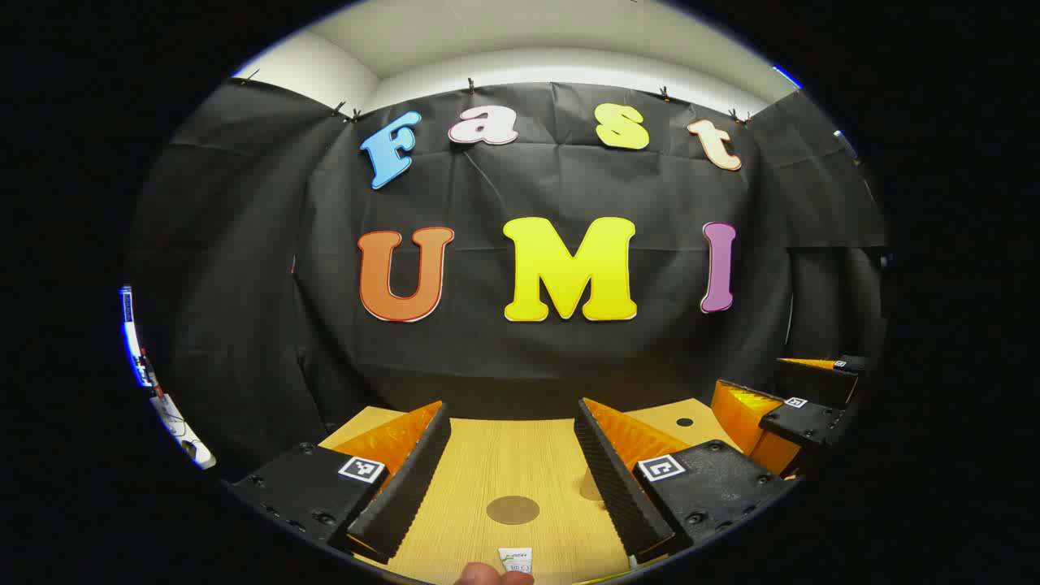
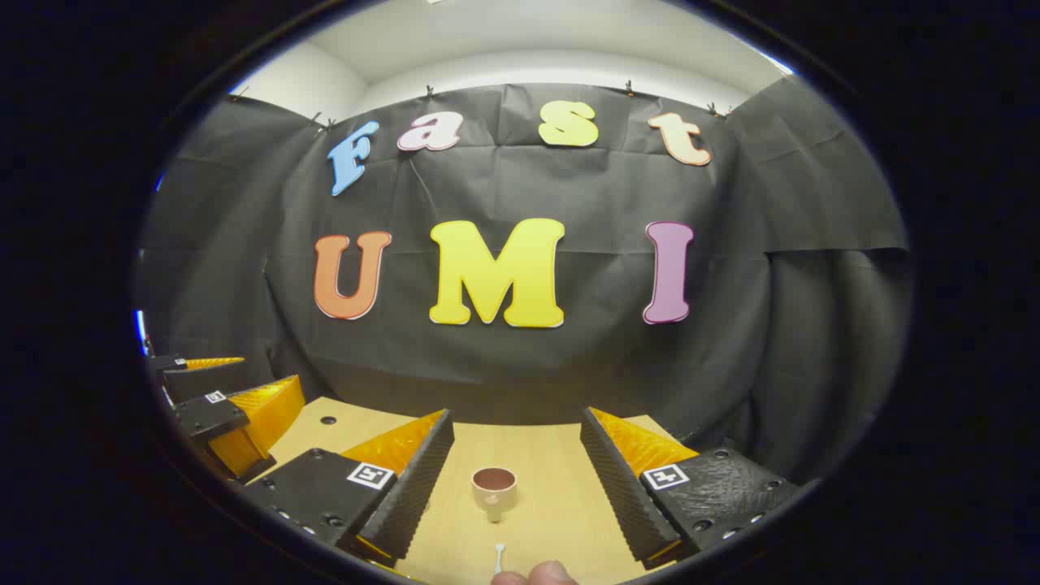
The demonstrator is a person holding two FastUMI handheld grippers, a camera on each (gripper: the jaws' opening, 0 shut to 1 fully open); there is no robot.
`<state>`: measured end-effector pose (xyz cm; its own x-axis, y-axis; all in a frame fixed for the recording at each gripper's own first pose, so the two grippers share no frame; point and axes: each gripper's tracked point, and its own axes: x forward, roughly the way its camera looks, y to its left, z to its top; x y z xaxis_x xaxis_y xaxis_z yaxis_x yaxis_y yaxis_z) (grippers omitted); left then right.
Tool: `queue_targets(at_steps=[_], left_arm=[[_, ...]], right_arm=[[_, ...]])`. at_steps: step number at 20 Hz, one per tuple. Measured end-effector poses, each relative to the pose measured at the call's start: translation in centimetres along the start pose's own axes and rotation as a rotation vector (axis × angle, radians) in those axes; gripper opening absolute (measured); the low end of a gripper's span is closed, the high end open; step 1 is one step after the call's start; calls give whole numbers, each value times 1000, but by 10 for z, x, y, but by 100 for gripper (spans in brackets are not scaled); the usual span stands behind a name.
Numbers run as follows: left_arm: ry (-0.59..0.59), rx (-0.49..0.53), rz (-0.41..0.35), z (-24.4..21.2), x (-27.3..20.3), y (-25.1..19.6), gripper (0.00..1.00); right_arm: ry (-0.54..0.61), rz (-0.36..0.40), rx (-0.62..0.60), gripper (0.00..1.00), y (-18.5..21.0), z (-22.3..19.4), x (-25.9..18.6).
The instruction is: Put the toothbrush and toothpaste on the desktop into the cup, then pick up the cup and place it on the coaster on the desktop.
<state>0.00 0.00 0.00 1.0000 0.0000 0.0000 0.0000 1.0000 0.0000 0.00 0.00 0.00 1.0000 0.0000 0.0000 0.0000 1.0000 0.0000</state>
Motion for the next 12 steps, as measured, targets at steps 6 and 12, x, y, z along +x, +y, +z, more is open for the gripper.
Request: queue_targets(at_steps=[6,12], left_arm=[[6,3,8,-3,1,3,97],[3,9,4,-2,0,2,97]], right_arm=[[11,2,5,95,2,-4,3],[19,1,9,98,1,-6,5]])
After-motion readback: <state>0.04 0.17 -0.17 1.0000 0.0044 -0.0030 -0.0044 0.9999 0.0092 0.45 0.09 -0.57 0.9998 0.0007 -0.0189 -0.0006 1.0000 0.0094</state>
